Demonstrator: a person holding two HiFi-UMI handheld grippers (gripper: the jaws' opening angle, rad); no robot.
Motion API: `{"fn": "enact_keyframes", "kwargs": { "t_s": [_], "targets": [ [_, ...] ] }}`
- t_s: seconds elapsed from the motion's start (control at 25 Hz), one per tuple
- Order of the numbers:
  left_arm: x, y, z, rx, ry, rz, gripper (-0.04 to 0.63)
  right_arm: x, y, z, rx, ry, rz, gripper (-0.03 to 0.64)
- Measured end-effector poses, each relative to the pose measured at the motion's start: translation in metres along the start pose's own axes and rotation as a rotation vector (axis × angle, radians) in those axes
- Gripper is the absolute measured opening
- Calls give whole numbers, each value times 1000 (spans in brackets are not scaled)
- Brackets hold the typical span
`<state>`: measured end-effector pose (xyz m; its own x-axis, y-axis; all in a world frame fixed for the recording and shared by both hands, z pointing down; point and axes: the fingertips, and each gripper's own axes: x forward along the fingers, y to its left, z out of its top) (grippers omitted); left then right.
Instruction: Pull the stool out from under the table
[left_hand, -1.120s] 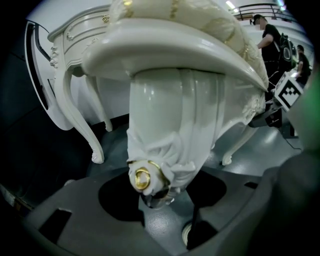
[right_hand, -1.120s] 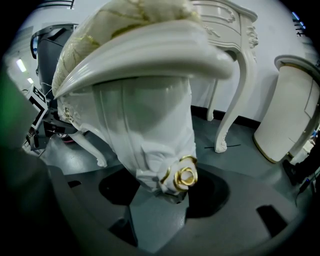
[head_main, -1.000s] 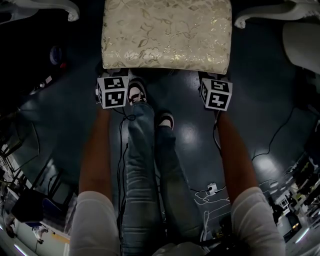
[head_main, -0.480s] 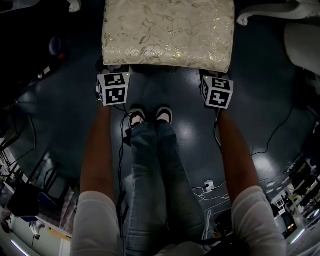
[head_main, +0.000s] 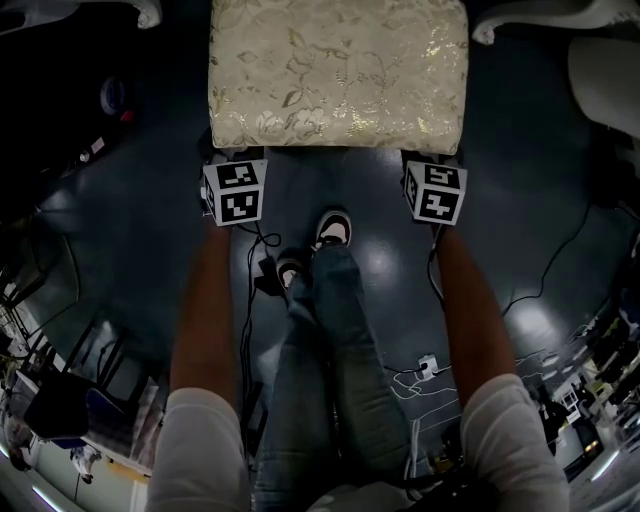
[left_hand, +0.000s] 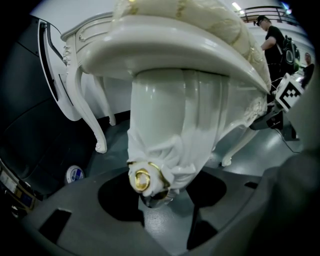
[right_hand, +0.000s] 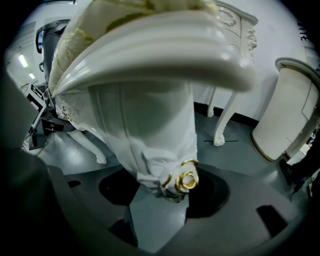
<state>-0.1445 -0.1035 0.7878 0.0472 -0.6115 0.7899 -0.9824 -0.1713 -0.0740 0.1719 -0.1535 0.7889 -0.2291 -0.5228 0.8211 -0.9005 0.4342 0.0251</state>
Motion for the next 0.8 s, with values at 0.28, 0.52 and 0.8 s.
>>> {"fn": "enact_keyframes", "kwargs": {
  "t_s": [0.28, 0.52, 0.8],
  "targets": [
    [-2, -1, -1, 41, 49, -23, 258, -2, 0, -2, 3, 15, -5, 261],
    [-2, 2, -1, 42, 45, -30, 258, -1, 3, -1, 5, 20, -8, 262],
    [-2, 3, 0, 46, 51, -35, 258, -2, 5, -4, 21, 25, -6, 262]
  ]
}}
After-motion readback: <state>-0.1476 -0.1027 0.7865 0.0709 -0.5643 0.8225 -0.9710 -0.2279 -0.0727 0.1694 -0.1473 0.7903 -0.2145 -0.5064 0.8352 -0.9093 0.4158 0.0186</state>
